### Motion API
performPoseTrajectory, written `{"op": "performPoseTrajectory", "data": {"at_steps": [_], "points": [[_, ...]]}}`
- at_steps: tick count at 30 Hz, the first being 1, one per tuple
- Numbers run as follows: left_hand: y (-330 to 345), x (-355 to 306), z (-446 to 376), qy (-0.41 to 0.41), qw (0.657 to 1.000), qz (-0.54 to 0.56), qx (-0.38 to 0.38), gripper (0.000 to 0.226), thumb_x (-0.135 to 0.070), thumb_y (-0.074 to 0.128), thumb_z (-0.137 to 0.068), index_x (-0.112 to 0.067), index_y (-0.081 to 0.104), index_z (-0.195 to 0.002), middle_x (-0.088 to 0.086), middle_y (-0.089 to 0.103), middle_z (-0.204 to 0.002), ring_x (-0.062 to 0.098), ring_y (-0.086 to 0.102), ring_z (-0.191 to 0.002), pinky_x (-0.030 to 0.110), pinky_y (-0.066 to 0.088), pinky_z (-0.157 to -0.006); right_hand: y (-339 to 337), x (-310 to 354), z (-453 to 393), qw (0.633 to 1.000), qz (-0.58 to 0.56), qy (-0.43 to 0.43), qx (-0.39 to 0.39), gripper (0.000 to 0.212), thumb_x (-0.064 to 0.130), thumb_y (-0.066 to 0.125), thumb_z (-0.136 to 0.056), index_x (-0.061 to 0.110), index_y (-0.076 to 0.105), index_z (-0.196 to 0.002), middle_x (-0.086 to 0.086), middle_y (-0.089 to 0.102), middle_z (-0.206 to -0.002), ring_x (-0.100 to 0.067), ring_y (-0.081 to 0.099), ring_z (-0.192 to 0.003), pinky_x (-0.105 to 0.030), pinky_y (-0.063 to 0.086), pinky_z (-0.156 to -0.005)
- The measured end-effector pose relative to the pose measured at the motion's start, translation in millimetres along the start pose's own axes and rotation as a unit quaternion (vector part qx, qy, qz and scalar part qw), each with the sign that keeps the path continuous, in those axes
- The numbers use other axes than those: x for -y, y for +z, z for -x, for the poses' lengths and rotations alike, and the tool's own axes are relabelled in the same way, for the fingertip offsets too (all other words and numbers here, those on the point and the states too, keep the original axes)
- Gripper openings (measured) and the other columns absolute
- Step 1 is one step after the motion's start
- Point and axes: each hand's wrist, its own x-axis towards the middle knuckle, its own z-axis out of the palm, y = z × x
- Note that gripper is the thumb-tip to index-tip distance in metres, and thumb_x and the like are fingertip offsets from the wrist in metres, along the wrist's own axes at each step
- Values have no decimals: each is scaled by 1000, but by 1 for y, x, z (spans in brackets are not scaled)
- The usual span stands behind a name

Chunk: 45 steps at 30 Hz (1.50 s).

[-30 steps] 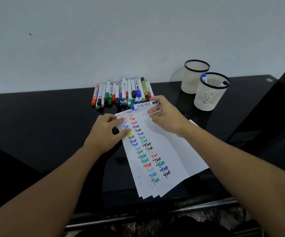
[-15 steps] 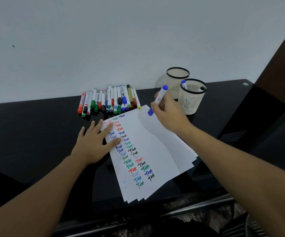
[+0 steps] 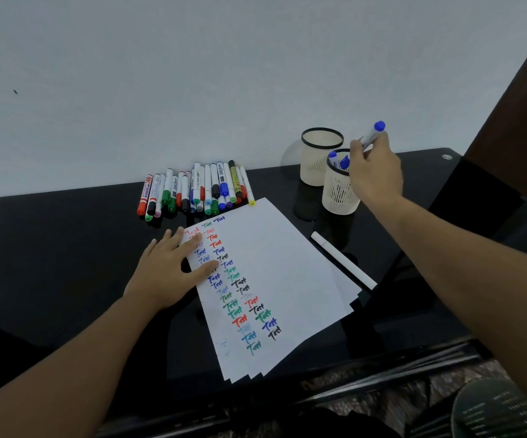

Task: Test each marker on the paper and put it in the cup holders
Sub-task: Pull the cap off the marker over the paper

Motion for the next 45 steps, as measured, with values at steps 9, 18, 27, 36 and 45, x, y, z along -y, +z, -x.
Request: {"op": "performPoseTrajectory", "data": {"at_steps": [9, 18, 27, 36, 45], "points": [[-1, -1, 0, -2, 1000, 4, -3, 107, -101, 19, -69, -41, 25, -157, -4, 9, -169, 16, 1, -156, 44, 1, -126, 3, -10, -4, 996, 63, 18, 56, 31, 51, 57, -99, 23, 59, -112, 10, 61, -88, -24, 65, -97, -54, 53, -96], [-3, -2, 1, -5, 1000, 3, 3, 107, -101, 20, -69, -41, 24, -158, -4, 8, -169, 16, 0, -156, 44, 0, -126, 13, 9, 28, 986, 22, -155, -53, 25, 39, 60, -100, 23, 56, -118, 12, 53, -74, -14, 57, -73, -39, 48, -88], [-5, -5, 4, -7, 1000, 12, 3, 97, -95, 30, -77, -41, 24, -158, -5, 7, -169, 15, -1, -155, 42, -2, -126, 102, 17, 74, 923, 157, -254, 244, 26, 39, 53, -105, 35, 62, -130, 4, 60, -111, -11, 61, -91, -41, 55, -88], [-6, -4, 3, 1, 1000, 10, -2, 92, -90, 34, -81, -40, 26, -157, -4, 10, -169, 16, 1, -155, 43, -2, -126, 152, 19, 54, 887, 273, -224, 298, 45, 41, 43, -108, 39, 44, -153, -5, 47, -150, -27, 45, -131, -40, 49, -98], [-7, -4, 2, -1, 1000, 1, 0, 92, -90, 32, -81, -40, 24, -158, -4, 10, -169, 16, 1, -155, 43, -2, -125, 151, 17, 59, 909, 254, -266, 194, 19, 41, 59, -102, 31, 55, -118, -1, 57, -112, -18, 52, -99, -35, 46, -83]]}}
